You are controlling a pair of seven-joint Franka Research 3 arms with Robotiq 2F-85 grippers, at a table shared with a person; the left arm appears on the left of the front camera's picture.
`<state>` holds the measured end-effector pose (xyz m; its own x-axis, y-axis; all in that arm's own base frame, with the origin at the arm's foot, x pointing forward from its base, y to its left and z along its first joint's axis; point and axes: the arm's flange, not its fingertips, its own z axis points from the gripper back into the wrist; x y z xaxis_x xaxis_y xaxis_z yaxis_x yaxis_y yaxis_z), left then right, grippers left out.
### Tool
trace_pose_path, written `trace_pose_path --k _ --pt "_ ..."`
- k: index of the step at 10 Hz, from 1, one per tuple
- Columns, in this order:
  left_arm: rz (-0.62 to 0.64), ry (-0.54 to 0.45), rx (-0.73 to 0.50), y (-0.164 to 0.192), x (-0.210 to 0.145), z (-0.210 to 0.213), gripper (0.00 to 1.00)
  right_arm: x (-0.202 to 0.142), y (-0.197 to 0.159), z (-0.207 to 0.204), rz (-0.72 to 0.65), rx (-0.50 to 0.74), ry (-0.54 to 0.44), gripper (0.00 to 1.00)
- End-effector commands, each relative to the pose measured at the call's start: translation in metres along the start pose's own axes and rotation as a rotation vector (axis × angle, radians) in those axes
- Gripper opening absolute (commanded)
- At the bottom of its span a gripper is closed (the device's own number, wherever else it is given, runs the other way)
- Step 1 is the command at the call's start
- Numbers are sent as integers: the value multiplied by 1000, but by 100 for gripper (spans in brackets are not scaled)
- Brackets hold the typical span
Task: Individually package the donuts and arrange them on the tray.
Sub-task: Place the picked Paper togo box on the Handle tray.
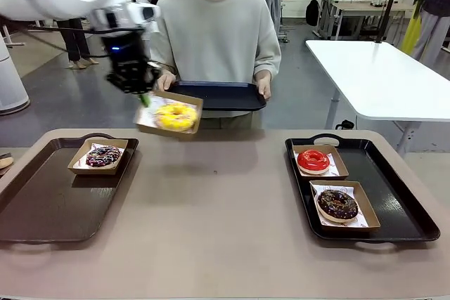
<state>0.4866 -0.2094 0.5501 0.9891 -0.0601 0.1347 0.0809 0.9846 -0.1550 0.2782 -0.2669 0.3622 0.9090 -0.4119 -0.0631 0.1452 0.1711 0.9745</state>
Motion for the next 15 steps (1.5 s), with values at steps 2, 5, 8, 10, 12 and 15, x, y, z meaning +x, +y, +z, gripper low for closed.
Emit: trace_pose_path --k 2,5,8,10,12,15 --pt "-14 -40 30 76 -63 1 1 -1 1 1 -6 8 2 100" --pt "28 -82 80 142 -96 -15 1 -1 1 1 -6 8 2 100" --pt "111 -58 147 192 -110 -37 1 -1 1 1 -6 8 2 100" --pt "129 17 165 212 -106 -52 1 -1 1 1 -6 8 2 100" --pt "105 58 180 216 -104 -59 1 -1 1 1 -6 8 2 100" --pt "133 34 165 216 -109 -63 1 -1 1 1 -6 8 2 100"
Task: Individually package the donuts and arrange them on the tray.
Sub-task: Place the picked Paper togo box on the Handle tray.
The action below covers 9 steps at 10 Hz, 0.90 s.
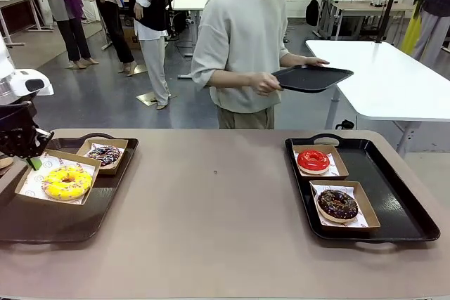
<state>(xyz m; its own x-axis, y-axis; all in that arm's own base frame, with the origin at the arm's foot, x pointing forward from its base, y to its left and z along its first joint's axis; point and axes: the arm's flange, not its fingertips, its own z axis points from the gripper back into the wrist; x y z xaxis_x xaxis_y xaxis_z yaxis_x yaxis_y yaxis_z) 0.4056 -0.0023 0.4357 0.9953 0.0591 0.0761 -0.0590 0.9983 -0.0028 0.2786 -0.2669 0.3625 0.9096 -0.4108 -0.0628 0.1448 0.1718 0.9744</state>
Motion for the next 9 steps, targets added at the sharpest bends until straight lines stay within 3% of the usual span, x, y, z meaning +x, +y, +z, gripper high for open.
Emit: trace_pose_path --k 1,9 --pt "11 -14 -3 2 -1 4 1 -1 1 1 -6 8 1 100" --pt "-48 36 -58 12 5 -17 1 -1 1 1 -6 8 1 100"
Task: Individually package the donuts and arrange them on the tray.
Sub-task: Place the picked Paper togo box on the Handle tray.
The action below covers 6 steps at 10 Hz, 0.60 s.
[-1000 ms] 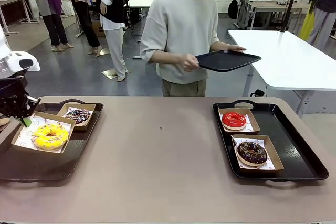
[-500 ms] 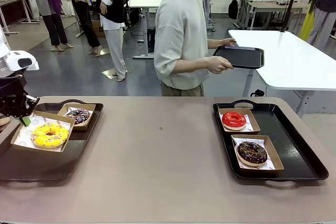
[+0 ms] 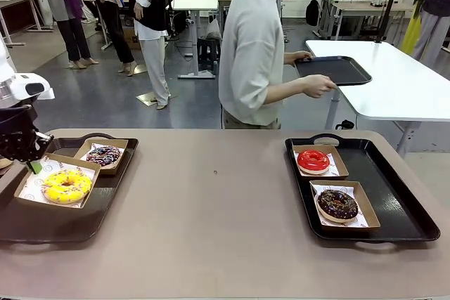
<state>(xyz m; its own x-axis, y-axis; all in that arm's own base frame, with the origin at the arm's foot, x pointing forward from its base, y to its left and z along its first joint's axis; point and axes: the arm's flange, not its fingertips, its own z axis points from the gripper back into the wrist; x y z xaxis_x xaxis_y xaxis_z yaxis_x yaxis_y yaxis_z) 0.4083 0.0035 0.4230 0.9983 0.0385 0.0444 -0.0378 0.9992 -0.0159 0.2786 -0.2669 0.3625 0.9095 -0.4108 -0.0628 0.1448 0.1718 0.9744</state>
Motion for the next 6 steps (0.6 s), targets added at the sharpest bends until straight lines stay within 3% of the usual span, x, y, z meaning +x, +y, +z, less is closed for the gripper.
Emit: trace_pose_path --k 1,6 --pt "-18 3 -55 10 5 -10 1 -1 1 1 -6 8 1 100" --pt "-34 15 -18 8 11 -36 1 -1 1 1 -6 8 1 100"
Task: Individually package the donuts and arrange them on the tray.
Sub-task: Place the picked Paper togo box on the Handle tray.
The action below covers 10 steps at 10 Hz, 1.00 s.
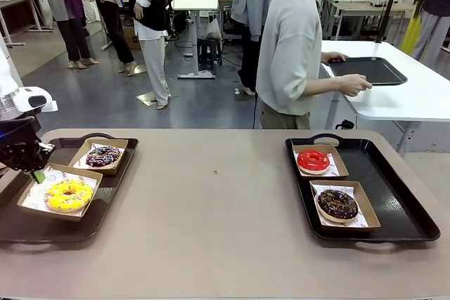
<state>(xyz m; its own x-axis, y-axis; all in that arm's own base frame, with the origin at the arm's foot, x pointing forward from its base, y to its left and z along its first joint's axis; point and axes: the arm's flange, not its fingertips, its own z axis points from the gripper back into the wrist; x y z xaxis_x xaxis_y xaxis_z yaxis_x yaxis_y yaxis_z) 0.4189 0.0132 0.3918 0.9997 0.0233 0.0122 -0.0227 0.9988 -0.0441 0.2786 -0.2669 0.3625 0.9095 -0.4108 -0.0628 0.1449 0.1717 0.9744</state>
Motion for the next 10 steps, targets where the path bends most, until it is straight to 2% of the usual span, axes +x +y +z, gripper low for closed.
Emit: trace_pose_path --k 1,4,5,6,7,8,10 --pt "-16 -19 13 -2 3 -7 1 -1 1 1 -6 8 1 100" --pt "-11 -3 28 -5 8 -18 1 -1 1 1 -6 8 1 100" --pt "-6 2 38 -6 10 -21 13 -1 1 1 -6 8 1 100" --pt "-4 8 43 -7 11 -23 61 -1 1 1 -6 8 1 100" --pt "-2 11 43 -7 12 -24 73 -1 1 1 -6 8 1 100" --pt "-3 12 40 -7 12 -24 100 -1 1 1 -6 8 1 100" --pt "2 8 41 -6 11 -20 100 -1 1 1 -6 8 1 100"
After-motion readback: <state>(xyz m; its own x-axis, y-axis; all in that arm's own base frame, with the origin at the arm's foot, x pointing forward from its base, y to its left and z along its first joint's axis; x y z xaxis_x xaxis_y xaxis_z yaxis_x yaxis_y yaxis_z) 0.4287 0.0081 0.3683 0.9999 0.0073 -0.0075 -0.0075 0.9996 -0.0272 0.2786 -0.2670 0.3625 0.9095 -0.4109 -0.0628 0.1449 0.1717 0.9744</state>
